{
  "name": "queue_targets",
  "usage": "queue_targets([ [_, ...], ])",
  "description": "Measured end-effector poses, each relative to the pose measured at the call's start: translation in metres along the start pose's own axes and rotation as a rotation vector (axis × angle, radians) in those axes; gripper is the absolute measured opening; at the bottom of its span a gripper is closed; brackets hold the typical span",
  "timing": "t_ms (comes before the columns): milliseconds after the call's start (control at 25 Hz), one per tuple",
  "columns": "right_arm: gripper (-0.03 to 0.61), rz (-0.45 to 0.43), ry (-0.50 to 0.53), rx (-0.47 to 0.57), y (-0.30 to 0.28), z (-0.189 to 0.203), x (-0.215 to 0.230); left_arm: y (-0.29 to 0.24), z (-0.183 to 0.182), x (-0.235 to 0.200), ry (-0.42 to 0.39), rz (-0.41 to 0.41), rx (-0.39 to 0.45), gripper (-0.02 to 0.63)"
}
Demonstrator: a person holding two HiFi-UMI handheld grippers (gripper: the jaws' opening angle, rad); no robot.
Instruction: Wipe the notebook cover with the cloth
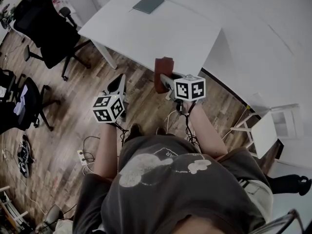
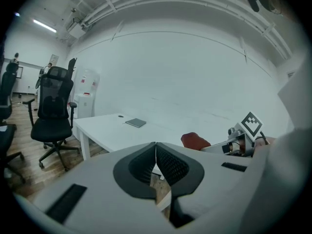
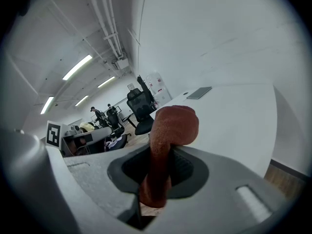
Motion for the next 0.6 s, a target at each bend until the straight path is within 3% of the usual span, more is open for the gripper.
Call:
queue_targets([
  [280,0.078,-0.071,-0.011,-0.044,0.001,0.016,0.014,0.004,0.017,0.015,0.036,-0.035,0.020,-0.006],
  [600,0.078,-0.031,0.003,-0.052,-0.023,0.006,0.018,-0.001,0.012,-0.015,0.031,-0.038,0.006,-0.006],
])
Point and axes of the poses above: the fingertips, and each gripper's own axes: y backward along the fingers, x to its right, z out of its underside, the point moved 5 cm from there along y, backward along the fingers, and after that the axes turned 8 degrees about z, right-handed, at the moved point
